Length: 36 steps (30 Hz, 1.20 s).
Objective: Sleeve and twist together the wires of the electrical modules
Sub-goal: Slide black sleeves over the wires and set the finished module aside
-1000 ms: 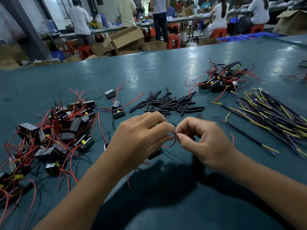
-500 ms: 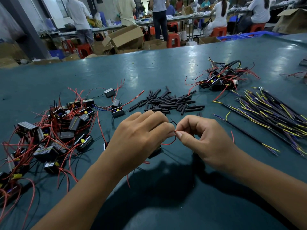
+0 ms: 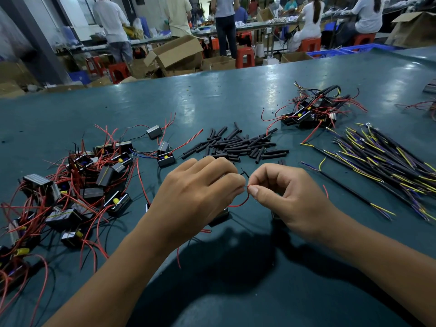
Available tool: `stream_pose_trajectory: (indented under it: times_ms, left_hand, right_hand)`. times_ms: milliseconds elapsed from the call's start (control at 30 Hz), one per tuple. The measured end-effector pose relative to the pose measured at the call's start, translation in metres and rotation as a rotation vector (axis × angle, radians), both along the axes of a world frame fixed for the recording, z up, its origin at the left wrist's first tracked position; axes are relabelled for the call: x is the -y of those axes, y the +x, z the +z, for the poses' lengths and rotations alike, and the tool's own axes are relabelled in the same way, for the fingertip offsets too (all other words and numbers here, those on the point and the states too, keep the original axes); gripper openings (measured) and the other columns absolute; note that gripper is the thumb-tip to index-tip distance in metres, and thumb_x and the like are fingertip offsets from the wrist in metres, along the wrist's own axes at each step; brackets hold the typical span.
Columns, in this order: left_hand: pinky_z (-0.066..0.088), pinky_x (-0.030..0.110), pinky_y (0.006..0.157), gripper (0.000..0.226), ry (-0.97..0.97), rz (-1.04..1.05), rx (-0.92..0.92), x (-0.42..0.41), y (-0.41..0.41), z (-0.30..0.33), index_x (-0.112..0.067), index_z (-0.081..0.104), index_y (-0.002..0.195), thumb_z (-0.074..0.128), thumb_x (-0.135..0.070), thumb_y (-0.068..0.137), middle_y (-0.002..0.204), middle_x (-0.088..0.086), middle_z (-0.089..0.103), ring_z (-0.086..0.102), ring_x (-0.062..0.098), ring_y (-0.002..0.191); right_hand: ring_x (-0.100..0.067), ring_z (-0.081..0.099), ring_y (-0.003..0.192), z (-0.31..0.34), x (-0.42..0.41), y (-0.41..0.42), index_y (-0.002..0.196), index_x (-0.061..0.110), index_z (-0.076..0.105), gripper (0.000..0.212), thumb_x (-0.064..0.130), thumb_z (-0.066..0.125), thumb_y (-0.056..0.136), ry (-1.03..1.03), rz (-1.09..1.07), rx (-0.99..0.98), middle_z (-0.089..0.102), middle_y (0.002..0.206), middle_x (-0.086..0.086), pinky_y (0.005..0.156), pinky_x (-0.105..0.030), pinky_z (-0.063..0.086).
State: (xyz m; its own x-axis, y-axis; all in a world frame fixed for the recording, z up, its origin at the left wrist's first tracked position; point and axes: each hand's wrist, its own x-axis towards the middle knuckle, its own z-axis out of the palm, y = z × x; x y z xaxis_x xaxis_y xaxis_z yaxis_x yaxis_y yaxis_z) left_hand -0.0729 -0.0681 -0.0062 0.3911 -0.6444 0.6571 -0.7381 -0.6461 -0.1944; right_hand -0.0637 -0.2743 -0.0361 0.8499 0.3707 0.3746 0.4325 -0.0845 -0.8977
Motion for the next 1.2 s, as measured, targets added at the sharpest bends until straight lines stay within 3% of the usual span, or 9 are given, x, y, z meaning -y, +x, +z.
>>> stream_pose_trajectory:
  times_ms: [100, 200, 400, 533, 633, 767, 867, 1000, 1200]
  left_hand:
    - [0.049, 0.045, 0.062, 0.009, 0.0, -0.003, 0.007, 0.001, 0.0, 0.0, -0.011, 0.072, 0.092, 0.064, -0.011, 0.096, 0.092, 0.004, 0.067, 0.062, 0.028, 0.077]
    - [0.048, 0.044, 0.062, 0.012, -0.064, 0.012, -0.071, 0.006, -0.002, -0.001, -0.01, 0.07, 0.09, 0.061, -0.014, 0.097, 0.091, 0.003, 0.065, 0.058, 0.025, 0.074]
    - [0.038, 0.026, 0.061, 0.011, -0.515, -0.049, -0.786, 0.013, -0.005, -0.006, -0.018, 0.063, 0.084, 0.059, -0.023, 0.093, 0.075, -0.011, 0.052, 0.044, 0.009, 0.064]
    - [0.03, 0.029, 0.055, 0.015, -0.718, -0.009, -1.079, 0.016, -0.004, -0.006, -0.023, 0.066, 0.075, 0.06, -0.03, 0.087, 0.065, 0.003, 0.044, 0.036, 0.014, 0.06]
    - [0.035, 0.021, 0.055, 0.011, -0.611, 0.015, -0.902, 0.013, -0.005, -0.007, -0.027, 0.063, 0.079, 0.061, -0.031, 0.089, 0.065, -0.012, 0.05, 0.041, 0.008, 0.056]
    - [0.047, 0.035, 0.062, 0.011, -0.32, -0.002, -0.496, 0.005, -0.003, -0.004, -0.022, 0.066, 0.099, 0.06, -0.029, 0.093, 0.093, -0.016, 0.055, 0.051, 0.008, 0.073]
    - [0.049, 0.037, 0.062, 0.015, -0.248, -0.036, -0.378, 0.002, -0.002, -0.002, -0.014, 0.07, 0.099, 0.063, -0.027, 0.095, 0.098, -0.008, 0.059, 0.05, 0.001, 0.081]
    - [0.051, 0.042, 0.062, 0.012, -0.12, -0.023, -0.206, 0.002, -0.003, 0.0, -0.01, 0.073, 0.094, 0.066, -0.019, 0.096, 0.093, 0.002, 0.065, 0.062, 0.023, 0.08]
    - [0.049, 0.044, 0.06, 0.013, 0.012, -0.006, -0.103, 0.001, -0.003, 0.004, -0.011, 0.07, 0.092, 0.062, -0.017, 0.099, 0.089, 0.002, 0.065, 0.058, 0.026, 0.074]
  right_hand:
    - [-0.005, 0.04, 0.056, 0.0, 0.0, -0.001, 0.079, 0.014, 0.062, 0.008, 0.019, 0.062, 0.085, -0.002, -0.007, 0.003, 0.05, 0.061, 0.01, 0.052, -0.017, 0.033]
    - [-0.009, 0.045, 0.06, 0.001, 0.0, -0.002, 0.079, 0.016, 0.062, 0.007, 0.019, 0.062, 0.085, -0.041, -0.027, 0.043, 0.053, 0.062, -0.002, 0.055, -0.03, 0.038]
    - [-0.017, 0.046, 0.056, 0.003, 0.001, -0.005, 0.078, 0.018, 0.061, 0.007, 0.019, 0.063, 0.086, -0.095, -0.073, 0.146, 0.055, 0.064, -0.007, 0.055, -0.034, 0.041]
    - [-0.022, 0.048, 0.058, 0.004, 0.001, -0.006, 0.079, 0.018, 0.061, 0.007, 0.017, 0.062, 0.086, -0.119, -0.074, 0.176, 0.056, 0.064, -0.008, 0.055, -0.035, 0.042]
    - [-0.022, 0.049, 0.058, 0.004, 0.001, -0.006, 0.079, 0.017, 0.061, 0.007, 0.017, 0.062, 0.085, -0.116, -0.079, 0.163, 0.056, 0.065, -0.008, 0.056, -0.033, 0.042]
    - [-0.027, 0.05, 0.061, 0.003, 0.003, -0.004, 0.078, 0.017, 0.062, 0.007, 0.02, 0.062, 0.085, -0.104, -0.088, 0.129, 0.057, 0.066, -0.01, 0.058, -0.036, 0.041]
    - [-0.027, 0.051, 0.062, 0.002, 0.003, -0.003, 0.079, 0.018, 0.062, 0.007, 0.02, 0.062, 0.085, -0.105, -0.083, 0.124, 0.059, 0.067, -0.009, 0.059, -0.037, 0.043]
    - [-0.028, 0.052, 0.063, 0.001, 0.001, -0.003, 0.078, 0.018, 0.062, 0.007, 0.02, 0.061, 0.085, -0.105, -0.06, 0.118, 0.06, 0.069, -0.01, 0.06, -0.04, 0.043]
    - [-0.028, 0.053, 0.064, 0.001, -0.001, -0.003, 0.078, 0.016, 0.062, 0.007, 0.019, 0.06, 0.084, -0.109, -0.051, 0.112, 0.061, 0.071, -0.014, 0.063, -0.044, 0.044]
